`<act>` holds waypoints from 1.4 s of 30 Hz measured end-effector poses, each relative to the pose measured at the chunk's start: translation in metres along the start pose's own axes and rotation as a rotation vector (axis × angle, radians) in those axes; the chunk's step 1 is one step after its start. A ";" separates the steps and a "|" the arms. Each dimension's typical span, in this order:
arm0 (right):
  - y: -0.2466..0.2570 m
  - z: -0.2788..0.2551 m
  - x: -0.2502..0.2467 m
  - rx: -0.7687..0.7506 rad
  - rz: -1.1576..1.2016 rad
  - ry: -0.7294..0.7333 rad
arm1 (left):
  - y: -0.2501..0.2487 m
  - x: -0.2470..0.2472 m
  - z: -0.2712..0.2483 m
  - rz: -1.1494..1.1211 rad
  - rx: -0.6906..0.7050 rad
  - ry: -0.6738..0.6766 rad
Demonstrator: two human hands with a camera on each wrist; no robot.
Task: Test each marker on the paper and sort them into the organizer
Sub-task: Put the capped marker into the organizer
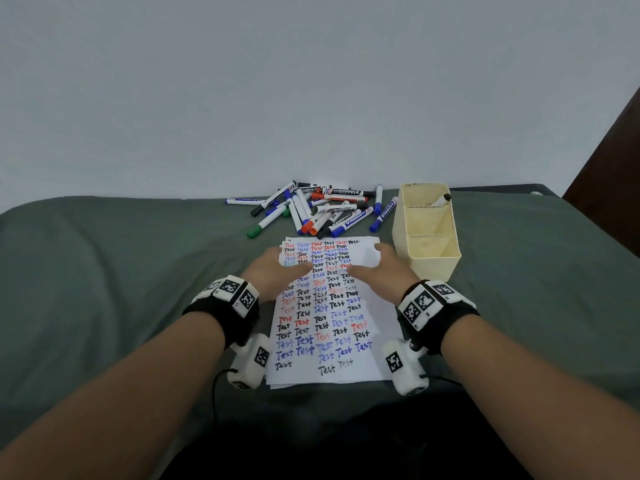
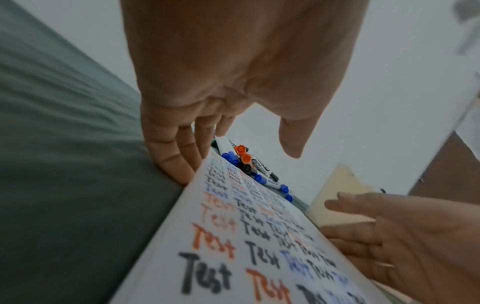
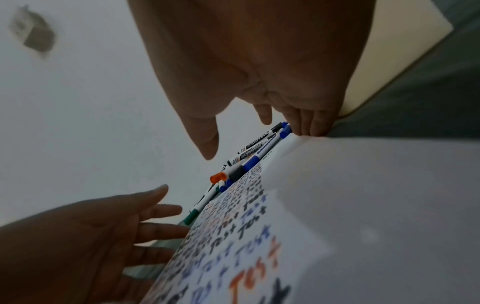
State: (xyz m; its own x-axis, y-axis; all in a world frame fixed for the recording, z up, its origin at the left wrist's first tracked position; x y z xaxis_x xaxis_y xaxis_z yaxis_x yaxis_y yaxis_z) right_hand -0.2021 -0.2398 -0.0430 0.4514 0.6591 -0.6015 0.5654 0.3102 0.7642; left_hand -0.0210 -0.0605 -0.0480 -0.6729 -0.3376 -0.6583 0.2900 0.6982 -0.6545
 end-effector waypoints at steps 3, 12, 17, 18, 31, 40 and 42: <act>-0.002 0.003 -0.002 0.024 0.113 -0.033 | 0.000 -0.002 0.000 -0.140 -0.040 0.004; -0.010 0.006 -0.003 0.064 0.374 -0.041 | 0.004 -0.002 0.001 -0.272 -0.104 0.050; -0.013 0.009 -0.001 0.039 0.420 -0.061 | 0.012 -0.001 0.000 -0.324 -0.147 0.091; -0.013 0.009 0.000 0.041 0.418 -0.057 | 0.014 -0.001 -0.001 -0.328 -0.150 0.095; 0.011 0.005 0.031 0.026 0.379 0.039 | 0.042 -0.024 -0.015 -0.297 -0.153 0.059; 0.033 -0.001 0.047 -0.017 0.110 0.111 | 0.052 -0.035 -0.021 -0.156 -0.114 0.046; 0.037 -0.001 0.048 -0.043 -0.043 0.154 | 0.049 -0.035 -0.020 -0.020 -0.078 0.047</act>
State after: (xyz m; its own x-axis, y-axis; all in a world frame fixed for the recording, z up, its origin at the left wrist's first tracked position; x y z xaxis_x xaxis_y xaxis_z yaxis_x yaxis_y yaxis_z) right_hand -0.1598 -0.1962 -0.0430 0.3146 0.7409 -0.5934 0.5500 0.3673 0.7501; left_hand 0.0029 -0.0019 -0.0493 -0.7100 -0.3230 -0.6258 0.2233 0.7395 -0.6350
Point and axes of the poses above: each hand's wrist, its own z-axis towards the middle knuckle, its own x-axis out of the palm, y = z × x, the point moved 8 cm from there along z, towards the middle knuckle, and after that the axes turned 3 degrees about y, right-handed, at the moved point
